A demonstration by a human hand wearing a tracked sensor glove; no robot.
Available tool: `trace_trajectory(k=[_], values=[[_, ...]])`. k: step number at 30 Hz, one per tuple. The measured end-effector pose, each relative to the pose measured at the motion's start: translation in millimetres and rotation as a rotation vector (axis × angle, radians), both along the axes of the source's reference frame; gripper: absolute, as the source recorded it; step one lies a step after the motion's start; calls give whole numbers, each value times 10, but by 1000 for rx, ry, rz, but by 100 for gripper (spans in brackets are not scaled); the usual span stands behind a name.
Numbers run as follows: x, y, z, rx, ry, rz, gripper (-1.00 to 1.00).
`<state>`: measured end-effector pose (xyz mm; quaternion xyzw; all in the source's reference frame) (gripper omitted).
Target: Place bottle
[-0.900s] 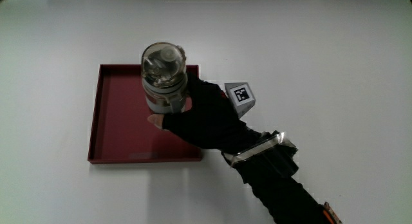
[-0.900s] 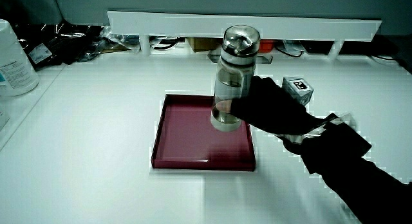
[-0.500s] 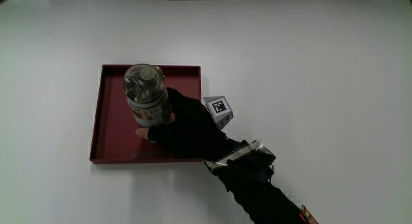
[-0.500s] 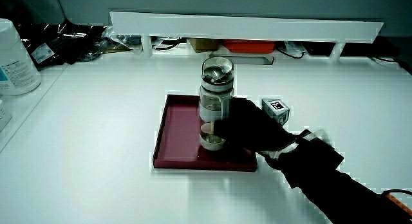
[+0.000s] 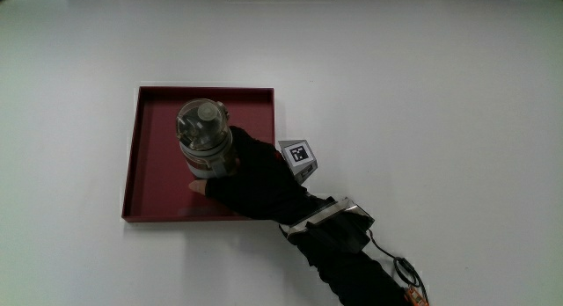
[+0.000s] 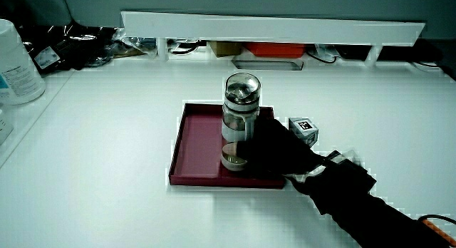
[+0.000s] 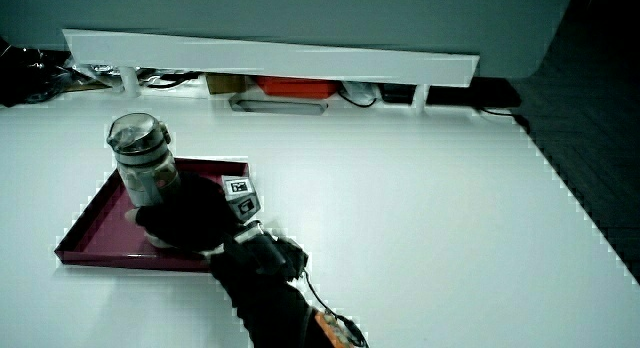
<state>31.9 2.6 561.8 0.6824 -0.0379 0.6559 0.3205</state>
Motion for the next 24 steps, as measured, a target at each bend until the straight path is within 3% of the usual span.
trace_trajectory(k=[12,13,17,20,24], values=[[13,-7,-5,-15,5,-31,-52],[17,-13,10,-8,-27,-32,-56],[53,-44,-76,-13,-32,-59,-70],[93,-80,-204,16,-42,-99,-81],[213,-111,-404,5,-124,-130,-96]])
